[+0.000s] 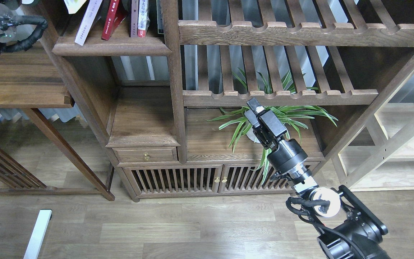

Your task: Organize books on shelf

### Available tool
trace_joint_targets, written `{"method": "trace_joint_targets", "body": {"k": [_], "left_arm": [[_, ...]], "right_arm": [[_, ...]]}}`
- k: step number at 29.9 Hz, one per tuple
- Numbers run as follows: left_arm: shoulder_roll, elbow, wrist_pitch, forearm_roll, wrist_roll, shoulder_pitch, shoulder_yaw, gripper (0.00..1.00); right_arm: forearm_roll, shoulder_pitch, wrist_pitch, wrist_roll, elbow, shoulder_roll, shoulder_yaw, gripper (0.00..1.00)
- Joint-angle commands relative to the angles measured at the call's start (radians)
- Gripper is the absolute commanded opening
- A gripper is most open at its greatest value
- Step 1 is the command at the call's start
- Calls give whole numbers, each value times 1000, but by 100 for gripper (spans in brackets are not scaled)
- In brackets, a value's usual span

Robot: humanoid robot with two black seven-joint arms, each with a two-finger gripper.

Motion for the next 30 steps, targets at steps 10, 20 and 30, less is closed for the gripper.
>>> {"method": "trace_joint_targets", "body": {"k": [10, 20, 30], "left_arm": [[-52, 73, -1, -2, -47, -28, 46, 31], [-56, 73, -3, -2, -67, -28, 69, 51], [-96, 74, -1, 0, -67, -82, 67, 53]], "right_arm": [[0, 1, 0, 0, 1, -3, -2, 83], [0, 1, 0, -2, 3, -3, -2, 82], [-5, 1, 0, -2, 3, -5, -5, 82]]}}
